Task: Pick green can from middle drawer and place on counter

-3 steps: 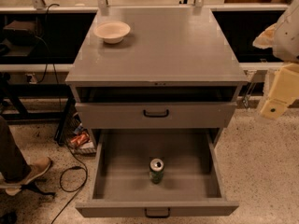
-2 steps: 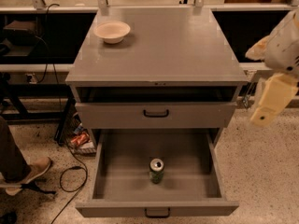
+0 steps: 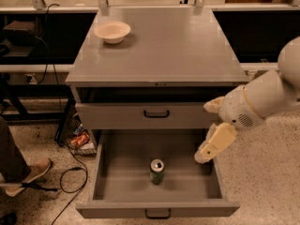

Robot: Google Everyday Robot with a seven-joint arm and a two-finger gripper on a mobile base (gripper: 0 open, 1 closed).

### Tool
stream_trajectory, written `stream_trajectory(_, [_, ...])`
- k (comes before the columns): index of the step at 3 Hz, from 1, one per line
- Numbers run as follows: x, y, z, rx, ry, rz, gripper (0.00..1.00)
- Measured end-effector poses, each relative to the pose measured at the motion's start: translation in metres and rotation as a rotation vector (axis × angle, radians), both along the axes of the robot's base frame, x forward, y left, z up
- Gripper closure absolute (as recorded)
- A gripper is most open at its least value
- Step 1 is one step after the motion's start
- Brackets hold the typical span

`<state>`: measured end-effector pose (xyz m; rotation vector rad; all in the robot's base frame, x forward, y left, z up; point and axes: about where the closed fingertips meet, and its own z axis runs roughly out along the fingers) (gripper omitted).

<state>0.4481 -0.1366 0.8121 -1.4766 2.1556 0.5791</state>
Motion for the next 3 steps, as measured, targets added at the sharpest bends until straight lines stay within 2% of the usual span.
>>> stream_trajectory(1, [-0.0029,0.0306,-0.0553,0.153,0.059,-0.033,0.00])
stream_trajectory(3, [-0.0014,0.0356,-0.0617,0.177,0.065,-0.040,0.00])
